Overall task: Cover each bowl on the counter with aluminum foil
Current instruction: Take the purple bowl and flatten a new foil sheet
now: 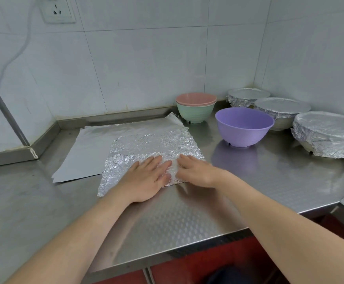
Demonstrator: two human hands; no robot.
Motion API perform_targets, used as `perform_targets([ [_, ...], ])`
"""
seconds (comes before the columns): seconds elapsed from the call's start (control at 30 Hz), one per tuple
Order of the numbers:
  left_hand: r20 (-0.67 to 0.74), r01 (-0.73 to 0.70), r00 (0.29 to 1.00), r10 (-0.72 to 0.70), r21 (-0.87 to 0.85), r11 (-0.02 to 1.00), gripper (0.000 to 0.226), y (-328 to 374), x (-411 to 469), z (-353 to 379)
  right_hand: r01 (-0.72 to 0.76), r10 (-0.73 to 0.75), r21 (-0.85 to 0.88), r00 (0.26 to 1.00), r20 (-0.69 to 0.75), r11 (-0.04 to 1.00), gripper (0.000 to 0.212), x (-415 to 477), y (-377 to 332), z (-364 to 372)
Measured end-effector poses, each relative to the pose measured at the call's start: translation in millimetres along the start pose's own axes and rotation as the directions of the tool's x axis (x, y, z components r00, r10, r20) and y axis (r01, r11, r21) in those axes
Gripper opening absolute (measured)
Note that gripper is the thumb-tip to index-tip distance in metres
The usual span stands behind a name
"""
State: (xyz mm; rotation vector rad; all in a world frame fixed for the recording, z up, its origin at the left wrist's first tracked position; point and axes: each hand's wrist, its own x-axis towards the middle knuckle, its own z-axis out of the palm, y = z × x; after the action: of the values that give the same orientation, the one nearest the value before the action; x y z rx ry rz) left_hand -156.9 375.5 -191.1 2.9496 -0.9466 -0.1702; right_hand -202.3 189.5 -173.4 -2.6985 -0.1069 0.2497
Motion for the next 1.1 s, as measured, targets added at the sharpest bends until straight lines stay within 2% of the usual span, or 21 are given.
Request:
perform_targets([
  [0.03, 0.016, 0.003, 1.000, -0.003, 0.005, 1.000, 0.057, 0, 0, -1, -0.009, 0.010, 0.047, 1.000, -0.030, 0.999, 0.035, 0, 3, -2],
  [0.13, 0.080, 0.001, 0.997, -0.001, 0.011, 1.000, 0.068, 2, 0, -6, 0.024, -0.042, -0.211, 0.996, -0.081, 0.977, 0.057, 2, 10, 12],
  [0.17, 0.104, 0.006, 0.995, -0.007, 0.010, 1.000, 0.075, 2, 0, -9, 0.029, -0.053, -0.248, 0.995, -0.088, 0.968, 0.061, 3, 12, 16],
  [0.27, 0.135, 0.017, 0.991, -0.018, 0.010, 1.000, 0.091, 3, -2, -11, 0.055, -0.076, -0.231, 0.994, -0.081, 0.971, 0.061, 1, 12, 16],
  [0.3, 0.142, 0.021, 0.990, -0.022, 0.008, 1.000, 0.094, 3, -3, -10, 0.059, -0.083, -0.194, 0.990, -0.117, 0.979, 0.059, -2, 13, 13],
  [0.33, 0.144, 0.026, 0.989, -0.027, 0.008, 1.000, 0.094, 3, -1, -10, 0.055, -0.091, -0.172, 0.973, -0.213, 0.984, 0.056, -6, 14, 7],
  [0.37, 0.141, 0.031, 0.989, -0.031, 0.001, 1.000, 0.092, 2, -1, -11, 0.031, -0.095, -0.174, 0.925, -0.368, 0.984, 0.054, -11, 16, 0],
  [0.4, 0.112, 0.037, 0.993, -0.035, -0.015, 0.999, 0.090, 3, 1, -13, -0.012, -0.094, -0.191, 0.838, -0.537, 0.982, 0.054, -15, 20, -11],
  [0.43, 0.062, 0.037, 0.997, -0.035, -0.035, 0.999, 0.091, 3, 1, -15, -0.079, -0.075, -0.199, 0.746, -0.662, 0.977, 0.056, -17, 25, -22],
  [0.47, -0.007, 0.023, 1.000, -0.024, -0.063, 0.998, 0.093, 6, 2, -17, -0.166, -0.029, -0.197, 0.690, -0.723, 0.966, 0.059, -17, 33, -35],
  [0.53, -0.080, -0.021, 0.997, 0.014, -0.093, 0.995, 0.096, 15, 4, -18, -0.345, 0.118, -0.178, 0.686, -0.718, 0.922, 0.064, -13, 48, -58],
  [0.57, -0.056, -0.030, 0.998, 0.024, -0.094, 0.995, 0.097, 18, 4, -16, -0.399, 0.186, -0.168, 0.707, -0.682, 0.902, 0.064, -10, 55, -65],
  [0.67, 0.073, -0.008, 0.997, 0.014, -0.077, 0.997, 0.106, 22, 7, -10, -0.409, 0.235, -0.132, 0.727, -0.645, 0.903, 0.043, -4, 70, -72],
  [0.73, 0.049, -0.013, 0.999, 0.019, -0.121, 0.993, 0.114, 21, 9, -11, -0.374, 0.188, -0.141, 0.715, -0.673, 0.916, 0.027, -5, 73, -72],
  [0.77, 0.004, -0.030, 1.000, 0.031, -0.155, 0.988, 0.113, 20, 10, -13, -0.354, 0.164, -0.146, 0.710, -0.684, 0.924, 0.022, -7, 72, -72],
  [0.83, -0.094, -0.100, 0.992, 0.086, -0.167, 0.981, 0.086, 21, 9, -15, -0.309, 0.123, -0.151, 0.711, -0.692, 0.939, 0.012, -12, 69, -69],
  [0.87, -0.144, -0.149, 0.980, 0.135, -0.090, 0.985, 0.069, 24, 8, -16, -0.293, 0.105, -0.159, 0.714, -0.692, 0.943, 0.009, -15, 66, -67],
  [0.93, -0.215, -0.227, 0.941, 0.262, 0.174, 0.958, 0.048, 32, 3, -19, -0.265, 0.068, -0.182, 0.719, -0.691, 0.947, 0.009, -21, 62, -64],
  [1.0, -0.244, -0.245, 0.913, 0.326, 0.312, 0.918, 0.030, 38, -1, -19, -0.242, 0.050, -0.182, 0.720, -0.692, 0.953, 0.012, -26, 61, -63],
  [1.1, -0.311, -0.135, 0.926, 0.212, 0.251, 0.958, 0.034, 39, 0, -19, -0.232, 0.051, -0.167, 0.714, -0.699, 0.958, 0.011, -37, 63, -64],
])
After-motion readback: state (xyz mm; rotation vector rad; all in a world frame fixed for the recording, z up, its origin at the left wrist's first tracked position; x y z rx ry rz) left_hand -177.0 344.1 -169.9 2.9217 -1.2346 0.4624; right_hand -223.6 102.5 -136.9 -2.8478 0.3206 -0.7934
